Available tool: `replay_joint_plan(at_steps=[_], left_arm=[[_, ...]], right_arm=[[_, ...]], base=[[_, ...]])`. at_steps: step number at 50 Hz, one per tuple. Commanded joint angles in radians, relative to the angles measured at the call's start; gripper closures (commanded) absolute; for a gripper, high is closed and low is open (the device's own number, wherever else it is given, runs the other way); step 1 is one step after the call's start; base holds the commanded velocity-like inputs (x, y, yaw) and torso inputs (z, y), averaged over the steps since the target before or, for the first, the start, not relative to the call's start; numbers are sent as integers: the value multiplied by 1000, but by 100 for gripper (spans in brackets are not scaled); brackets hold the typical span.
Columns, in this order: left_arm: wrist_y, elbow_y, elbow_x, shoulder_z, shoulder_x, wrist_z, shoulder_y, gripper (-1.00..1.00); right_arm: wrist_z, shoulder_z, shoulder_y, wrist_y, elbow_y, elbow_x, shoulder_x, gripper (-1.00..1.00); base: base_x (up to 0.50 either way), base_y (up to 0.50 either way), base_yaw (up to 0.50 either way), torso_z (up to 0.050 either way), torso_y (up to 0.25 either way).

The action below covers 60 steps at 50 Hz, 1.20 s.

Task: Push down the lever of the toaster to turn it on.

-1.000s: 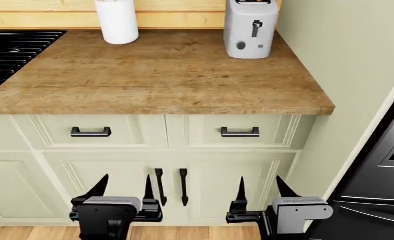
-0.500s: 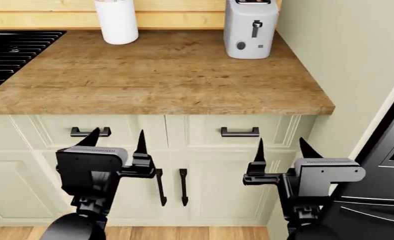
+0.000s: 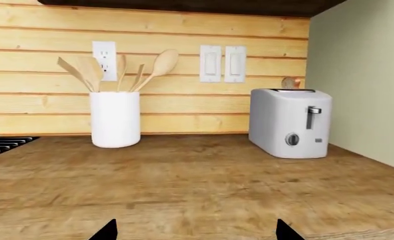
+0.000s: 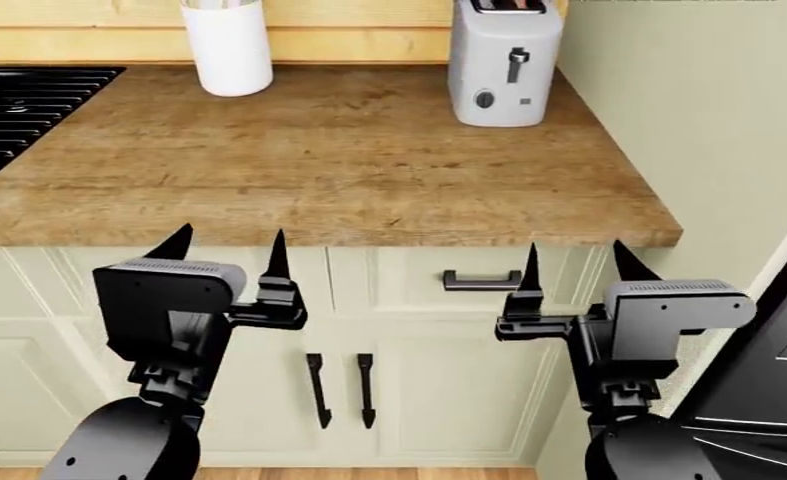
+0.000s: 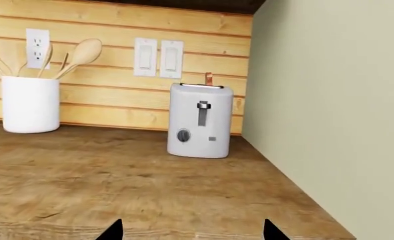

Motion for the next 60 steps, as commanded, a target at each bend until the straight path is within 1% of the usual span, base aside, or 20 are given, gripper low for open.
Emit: replay_joint_plan(at_steps=[1, 35, 38, 44, 60], left_arm=[[-4, 12, -14, -1, -9, 1, 3, -100], [7, 4, -20, 13, -19, -8, 3, -100], [7, 6, -21, 14, -20, -9, 6, -100], [10, 5, -19, 18, -21, -12, 7, -100], [12, 7, -27, 18, -27, -18, 8, -100]], right_arm=[[4, -8, 13, 13, -2, 3, 4, -100], [13, -24, 10, 4, 6, 11, 10, -100], [16, -21, 13, 27, -15, 19, 15, -100], [14, -21, 4, -2, 5, 16, 15, -100], [17, -30, 9, -7, 12, 19, 16, -100]], base=[[219, 0, 0, 0, 0], [219, 0, 0, 0, 0], [219, 0, 0, 0, 0], [221, 0, 0, 0, 0], [219, 0, 0, 0, 0]])
